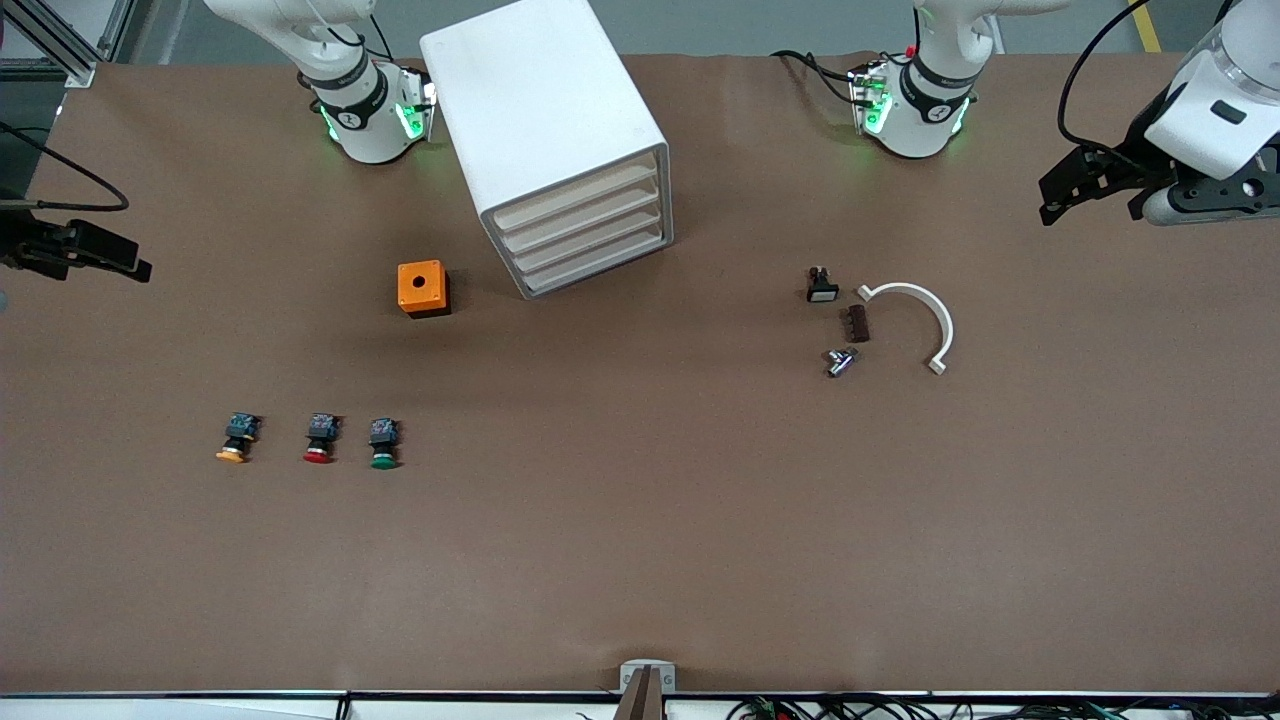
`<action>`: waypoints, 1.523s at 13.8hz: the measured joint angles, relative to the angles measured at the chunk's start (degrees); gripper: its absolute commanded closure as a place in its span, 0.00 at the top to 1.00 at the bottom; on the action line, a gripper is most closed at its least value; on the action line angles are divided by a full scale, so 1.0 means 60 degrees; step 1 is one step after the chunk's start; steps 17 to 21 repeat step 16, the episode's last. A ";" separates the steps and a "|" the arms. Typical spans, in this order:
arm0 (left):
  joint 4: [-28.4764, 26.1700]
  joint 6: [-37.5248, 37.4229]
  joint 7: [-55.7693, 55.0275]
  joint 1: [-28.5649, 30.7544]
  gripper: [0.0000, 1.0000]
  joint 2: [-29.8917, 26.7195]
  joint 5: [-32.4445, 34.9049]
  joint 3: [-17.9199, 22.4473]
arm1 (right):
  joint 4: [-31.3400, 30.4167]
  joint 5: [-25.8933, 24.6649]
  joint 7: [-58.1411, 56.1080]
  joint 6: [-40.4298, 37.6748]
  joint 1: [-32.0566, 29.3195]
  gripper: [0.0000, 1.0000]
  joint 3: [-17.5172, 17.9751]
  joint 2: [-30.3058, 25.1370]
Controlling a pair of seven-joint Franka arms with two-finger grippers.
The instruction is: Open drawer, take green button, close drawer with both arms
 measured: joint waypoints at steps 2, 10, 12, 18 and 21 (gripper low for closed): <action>0.0003 0.0051 0.0000 0.0002 1.00 0.0000 0.0000 0.0000 | 0.0000 -0.0010 -0.0186 0.0023 0.0020 1.00 0.0028 -0.0008; 0.0239 0.0347 0.0000 0.0005 1.00 0.0174 0.0000 0.0005 | -0.0868 -0.0010 -0.0203 0.0812 0.0054 1.00 0.0129 -0.0748; 0.0431 0.0306 0.0000 0.0007 1.00 0.0342 0.0000 0.0015 | -0.0941 -0.0010 -0.0203 0.0874 0.0055 1.00 0.0139 -0.0808; 0.0626 0.0179 0.0000 0.0017 1.00 0.0494 0.0000 0.0021 | -0.0950 -0.0068 -0.0203 0.0937 0.0055 1.00 0.0140 -0.0808; 0.0626 0.0179 0.0000 0.0017 1.00 0.0494 0.0000 0.0021 | -0.0950 -0.0068 -0.0203 0.0937 0.0055 1.00 0.0140 -0.0808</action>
